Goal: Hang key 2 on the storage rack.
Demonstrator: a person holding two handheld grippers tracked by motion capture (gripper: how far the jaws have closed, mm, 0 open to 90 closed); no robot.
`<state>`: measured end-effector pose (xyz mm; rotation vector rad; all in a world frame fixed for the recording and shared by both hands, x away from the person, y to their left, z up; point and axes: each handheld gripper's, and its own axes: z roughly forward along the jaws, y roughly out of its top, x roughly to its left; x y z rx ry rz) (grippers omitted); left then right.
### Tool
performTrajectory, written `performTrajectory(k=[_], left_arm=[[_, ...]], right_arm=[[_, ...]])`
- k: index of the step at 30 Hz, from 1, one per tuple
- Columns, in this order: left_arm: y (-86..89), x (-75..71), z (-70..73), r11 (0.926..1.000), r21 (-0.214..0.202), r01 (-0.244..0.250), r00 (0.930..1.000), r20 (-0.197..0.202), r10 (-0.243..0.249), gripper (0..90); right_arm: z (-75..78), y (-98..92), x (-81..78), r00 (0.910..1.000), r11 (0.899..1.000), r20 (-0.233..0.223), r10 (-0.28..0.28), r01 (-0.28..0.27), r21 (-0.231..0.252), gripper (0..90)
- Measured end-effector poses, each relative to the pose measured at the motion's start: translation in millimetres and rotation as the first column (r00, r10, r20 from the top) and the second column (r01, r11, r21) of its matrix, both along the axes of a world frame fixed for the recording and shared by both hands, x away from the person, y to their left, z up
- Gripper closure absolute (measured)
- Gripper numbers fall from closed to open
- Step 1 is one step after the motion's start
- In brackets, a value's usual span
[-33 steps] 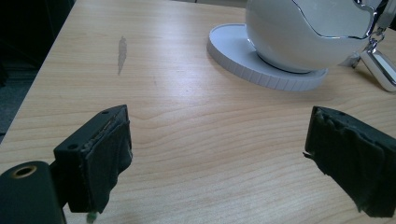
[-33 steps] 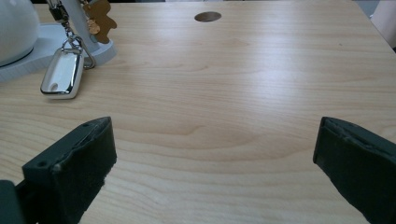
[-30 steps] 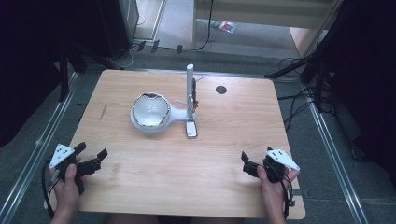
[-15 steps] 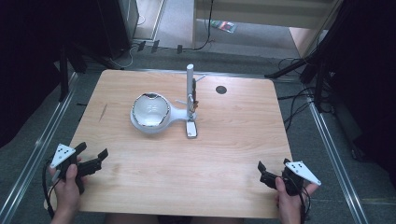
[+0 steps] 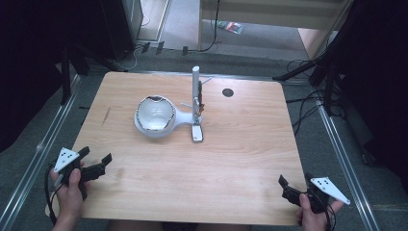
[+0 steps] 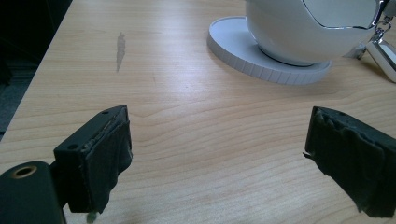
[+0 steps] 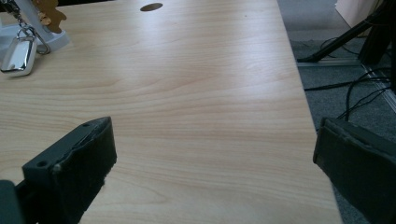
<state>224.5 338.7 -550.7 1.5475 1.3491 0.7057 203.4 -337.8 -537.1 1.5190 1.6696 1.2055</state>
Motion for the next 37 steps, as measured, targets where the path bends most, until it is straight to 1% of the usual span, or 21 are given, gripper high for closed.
performTrajectory(k=[2,3,5,8,13,14,15,17,18,20,21,24,27,28,30,37], left_arm=[[0.4,-0.2,0.0,1.0,-0.001,-0.002,1.0,0.001,0.002,7.8],[0.5,-0.2,-0.1,1.0,-0.003,-0.002,1.0,0.002,0.002,7.8],[0.5,-0.3,-0.1,1.0,-0.002,-0.003,1.0,0.002,0.003,7.8],[-0.1,-0.1,0.0,1.0,0.003,-0.006,1.0,0.001,0.006,7.8],[0.2,-0.3,-0.1,1.0,0.0,-0.005,1.0,0.002,0.005,7.8],[0.3,-0.4,-0.1,1.0,0.0,-0.006,1.0,0.003,0.006,7.8],[0.5,-0.6,0.0,1.0,-0.001,-0.005,1.0,0.003,0.005,7.8],[0.7,-0.7,-0.1,1.0,-0.004,-0.004,1.0,0.004,0.004,7.8],[0.8,-0.9,-0.2,1.0,-0.007,-0.002,1.0,0.006,0.002,7.8],[0.8,-0.9,-0.1,1.0,-0.007,-0.001,1.0,0.004,0.001,7.8],[0.7,-0.8,-0.1,1.0,-0.006,0.0,1.0,0.003,0.0,7.8],[0.1,-0.5,-0.1,1.0,-0.003,0.003,1.0,0.0,-0.003,7.8],[-0.1,-0.2,-0.1,1.0,-0.003,0.002,1.0,-0.003,-0.002,7.8],[-0.1,-0.2,-0.1,1.0,-0.003,0.002,1.0,-0.002,-0.002,7.8],[-0.1,-0.2,-0.1,1.0,-0.003,0.003,1.0,-0.003,-0.003,7.8],[0.1,0.3,-0.2,1.0,-0.006,0.003,1.0,-0.006,-0.003,7.8]], right_arm=[[-2.0,-5.2,-3.2,1.0,1.0,-0.001,0.001,-0.001,-0.001,0.0],[-3.4,-6.8,-4.6,1.0,1.0,-0.006,0.0,0.0,-0.01,0.0],[-4.3,-7.9,-5.5,1.0,1.0,-0.007,0.003,-0.003,-0.015,0.0],[-3.2,-4.7,-3.6,1.0,1.0,0.0,0.002,-0.002,0.007,0.0],[-6.5,4.9,-0.4,0.9999,1.0,-0.005,0.015,-0.015,-0.024,0.0],[-8.0,5.1,0.1,1.0,0.999,-0.001,0.004,-0.004,-0.043,0.0],[-8.7,5.3,0.1,0.9998,0.999,-0.007,-0.019,0.019,-0.05,0.4],[-8.6,2.8,0.5,0.9991,0.999,0.005,-0.041,0.041,-0.034,0.6],[-8.8,1.0,1.1,0.9989,0.999,-0.002,-0.046,0.046,-0.016,0.7],[-8.9,-0.5,2.0,0.9991,0.999,-0.011,-0.041,0.041,-0.004,0.8],[-9.0,-0.3,2.3,0.9991,0.999,-0.011,-0.04,0.04,-0.007,0.7],[-8.9,2.3,2.5,0.9995,0.999,-0.01,-0.03,0.03,-0.035,0.8],[-9.0,3.0,3.2,0.9996,0.999,-0.011,-0.026,0.026,-0.042,0.8],[-8.9,2.5,3.2,0.9995,0.999,-0.014,-0.029,0.028,-0.039,0.8],[-8.9,1.5,3.0,0.9993,0.999,-0.017,-0.032,0.032,-0.019,0.8],[-9.3,0.2,4.5,0.9994,0.999,-0.022,-0.027,0.027,-0.019,0.9]])
